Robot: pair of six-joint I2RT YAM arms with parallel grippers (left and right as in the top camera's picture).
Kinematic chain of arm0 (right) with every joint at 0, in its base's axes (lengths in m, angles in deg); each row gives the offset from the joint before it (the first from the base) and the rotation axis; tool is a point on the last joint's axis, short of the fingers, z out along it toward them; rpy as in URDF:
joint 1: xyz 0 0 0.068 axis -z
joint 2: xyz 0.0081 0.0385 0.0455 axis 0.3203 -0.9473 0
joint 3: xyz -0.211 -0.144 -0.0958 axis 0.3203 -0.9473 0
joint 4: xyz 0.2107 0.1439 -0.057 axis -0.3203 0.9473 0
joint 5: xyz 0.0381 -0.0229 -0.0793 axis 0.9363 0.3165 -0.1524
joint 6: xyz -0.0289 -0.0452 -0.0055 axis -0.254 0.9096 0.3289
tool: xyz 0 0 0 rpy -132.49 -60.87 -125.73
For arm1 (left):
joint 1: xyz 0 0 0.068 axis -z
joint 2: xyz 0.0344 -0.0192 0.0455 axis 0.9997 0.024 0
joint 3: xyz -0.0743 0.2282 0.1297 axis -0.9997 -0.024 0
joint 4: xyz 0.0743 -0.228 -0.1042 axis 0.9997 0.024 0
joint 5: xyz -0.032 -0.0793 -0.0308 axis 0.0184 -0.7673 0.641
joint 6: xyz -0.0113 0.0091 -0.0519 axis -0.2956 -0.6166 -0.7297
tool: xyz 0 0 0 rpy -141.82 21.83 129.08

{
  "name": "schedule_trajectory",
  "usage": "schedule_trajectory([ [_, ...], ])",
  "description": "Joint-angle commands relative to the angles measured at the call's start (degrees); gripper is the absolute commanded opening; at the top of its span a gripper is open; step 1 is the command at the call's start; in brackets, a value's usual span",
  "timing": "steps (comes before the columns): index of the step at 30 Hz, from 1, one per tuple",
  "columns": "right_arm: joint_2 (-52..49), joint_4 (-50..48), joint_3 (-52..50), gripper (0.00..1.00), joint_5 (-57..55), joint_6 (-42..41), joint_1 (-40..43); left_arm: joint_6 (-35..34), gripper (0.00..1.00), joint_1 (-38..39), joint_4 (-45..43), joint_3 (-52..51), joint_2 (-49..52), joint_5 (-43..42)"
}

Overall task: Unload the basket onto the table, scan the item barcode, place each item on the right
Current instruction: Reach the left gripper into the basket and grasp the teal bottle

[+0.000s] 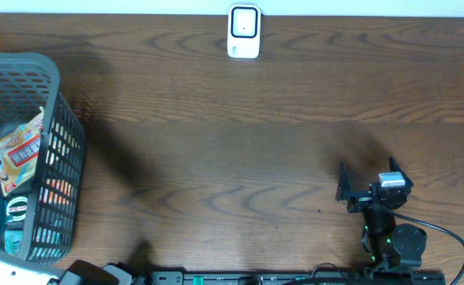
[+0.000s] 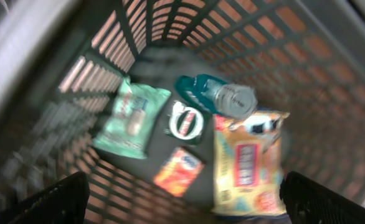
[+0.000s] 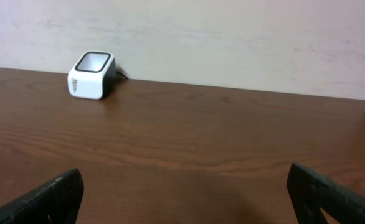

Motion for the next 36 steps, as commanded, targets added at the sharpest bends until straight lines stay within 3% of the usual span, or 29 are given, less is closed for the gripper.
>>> schedule_trajectory([
  [1, 0.1, 0.1, -0.1, 0.99, -0.2, -0.1, -0.5, -13.7, 0.98, 0.0, -0.8, -0.2, 3.2, 1.1],
  [3, 0.1, 0.1, -0.1, 0.99, -0.2, -0.1, -0.5, -14.3, 0.98, -0.1, -0.7, -0.2, 5.1, 4.2],
  [12, 0.1, 0.1, -0.1, 0.99, -0.2, -0.1, -0.5, -30.0, 0.98, -0.2, -0.8, -0.2, 15.3, 4.9],
  [22, 0.1, 0.2, -0.1, 0.99, -0.2, -0.1, -0.4, -30.0, 0.98, -0.1, -6.4, -0.2, 25.1, 4.9],
  [34, 0.1, 0.1, -0.1, 0.99, -0.2, -0.1, -0.5, -30.0, 0.98, 3.8, -6.5, -0.3, 31.5, 4.9],
  [36, 0.1, 0.1, -0.1, 0.99, -0.2, -0.1, -0.4, -30.0, 0.93, 4.6, -6.6, -0.6, 31.6, 5.0],
])
